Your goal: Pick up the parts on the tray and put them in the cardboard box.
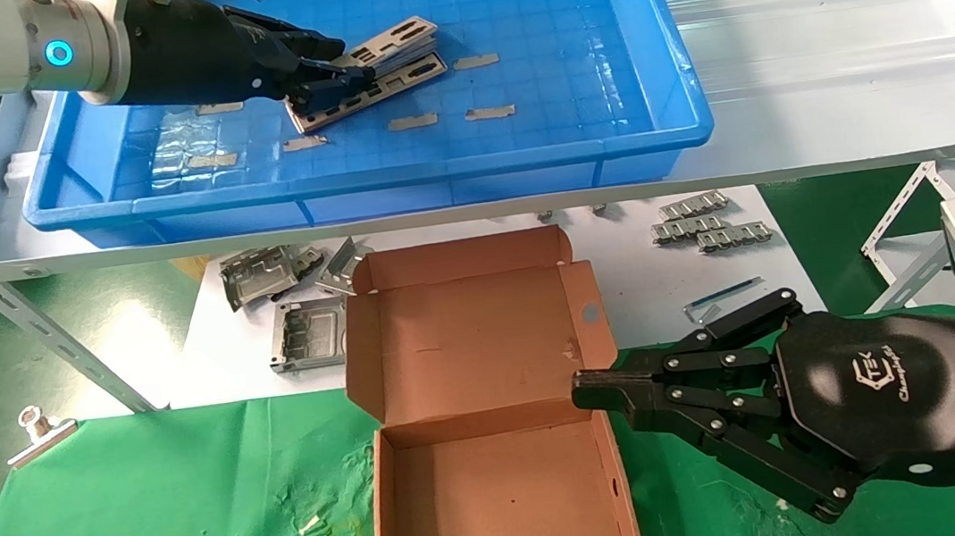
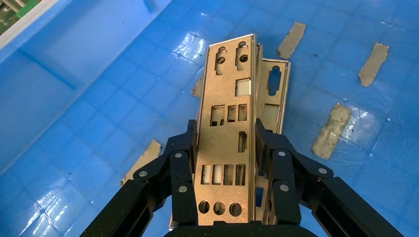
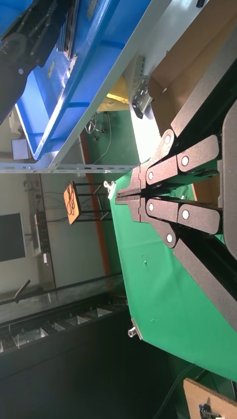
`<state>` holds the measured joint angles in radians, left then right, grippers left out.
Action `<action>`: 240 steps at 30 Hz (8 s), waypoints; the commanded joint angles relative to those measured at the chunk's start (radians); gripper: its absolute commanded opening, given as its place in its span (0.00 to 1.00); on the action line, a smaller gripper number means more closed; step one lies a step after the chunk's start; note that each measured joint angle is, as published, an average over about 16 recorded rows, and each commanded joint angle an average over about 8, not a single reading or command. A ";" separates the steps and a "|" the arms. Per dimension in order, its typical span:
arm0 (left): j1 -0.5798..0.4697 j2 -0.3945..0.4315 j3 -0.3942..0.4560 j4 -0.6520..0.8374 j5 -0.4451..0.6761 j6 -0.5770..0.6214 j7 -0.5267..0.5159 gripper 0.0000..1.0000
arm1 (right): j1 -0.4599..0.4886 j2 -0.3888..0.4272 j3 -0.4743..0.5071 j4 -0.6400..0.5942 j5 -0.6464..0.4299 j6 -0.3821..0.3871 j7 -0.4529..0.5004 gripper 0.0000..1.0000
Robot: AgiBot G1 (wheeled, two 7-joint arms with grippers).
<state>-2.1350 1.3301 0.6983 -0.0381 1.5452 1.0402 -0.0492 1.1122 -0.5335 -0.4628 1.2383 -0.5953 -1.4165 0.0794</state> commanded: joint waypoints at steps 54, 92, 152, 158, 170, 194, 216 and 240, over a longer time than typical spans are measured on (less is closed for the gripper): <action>-0.042 -0.150 -0.087 -0.060 -0.151 0.521 0.202 0.00 | 0.000 0.000 0.000 0.000 0.000 0.000 0.000 0.00; 0.498 -0.392 0.209 -0.854 -0.321 0.294 -0.066 0.00 | 0.000 0.000 0.000 0.000 0.000 0.000 0.000 1.00; 0.759 -0.398 0.180 -1.058 -0.437 0.128 -0.150 1.00 | 0.000 0.000 0.000 0.000 0.000 0.000 0.000 1.00; 0.782 -0.426 0.141 -1.047 -0.523 0.166 -0.112 1.00 | 0.000 0.000 0.000 0.000 0.000 0.000 0.000 1.00; 0.788 -0.430 0.131 -1.052 -0.520 0.170 -0.118 1.00 | 0.000 0.000 0.000 0.000 0.000 0.000 0.000 1.00; 0.897 -0.546 -0.088 -1.129 -0.639 0.284 -0.126 1.00 | 0.000 0.000 0.000 0.000 0.000 0.000 0.000 1.00; 0.999 -0.654 -0.295 -1.202 -0.749 0.391 -0.134 1.00 | 0.000 0.000 0.000 0.000 0.000 0.000 0.000 1.00; 1.068 -0.726 -0.432 -1.251 -0.824 0.463 -0.139 1.00 | -0.001 0.000 0.000 -0.001 0.000 0.000 0.000 1.00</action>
<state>-1.0676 0.6046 0.2668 -1.2889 0.7221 1.5026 -0.1879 1.1117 -0.5333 -0.4627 1.2378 -0.5949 -1.4162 0.0793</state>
